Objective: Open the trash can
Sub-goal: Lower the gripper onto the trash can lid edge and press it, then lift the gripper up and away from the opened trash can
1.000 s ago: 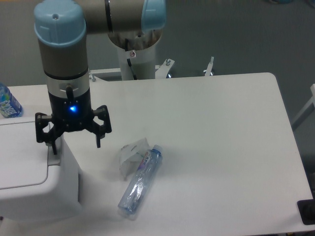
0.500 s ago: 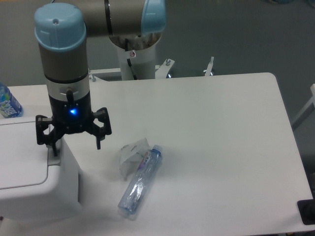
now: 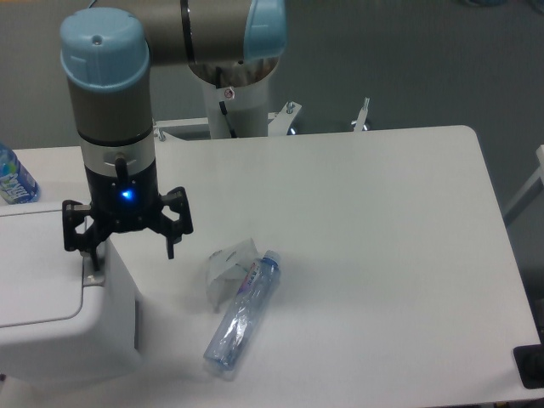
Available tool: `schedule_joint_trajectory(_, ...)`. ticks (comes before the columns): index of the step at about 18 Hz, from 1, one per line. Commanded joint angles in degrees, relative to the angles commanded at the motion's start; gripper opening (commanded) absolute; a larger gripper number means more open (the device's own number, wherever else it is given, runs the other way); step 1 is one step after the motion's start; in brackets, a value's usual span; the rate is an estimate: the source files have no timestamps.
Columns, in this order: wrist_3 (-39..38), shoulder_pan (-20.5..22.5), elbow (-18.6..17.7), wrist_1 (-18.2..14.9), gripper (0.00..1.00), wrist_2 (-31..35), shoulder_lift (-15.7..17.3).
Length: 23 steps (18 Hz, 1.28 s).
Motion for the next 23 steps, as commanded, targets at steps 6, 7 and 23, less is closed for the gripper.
schedule_joint_trajectory(6,0.0,0.1,0.1,0.0,1.0,0.0,0.0)
schedule_joint_trajectory(7,0.0,0.0,0.1,0.0,1.0,0.0,0.0)
schedule_joint_trajectory(23,20.4,10.4,4.2,-1.1,1.0,15.9,2.3)
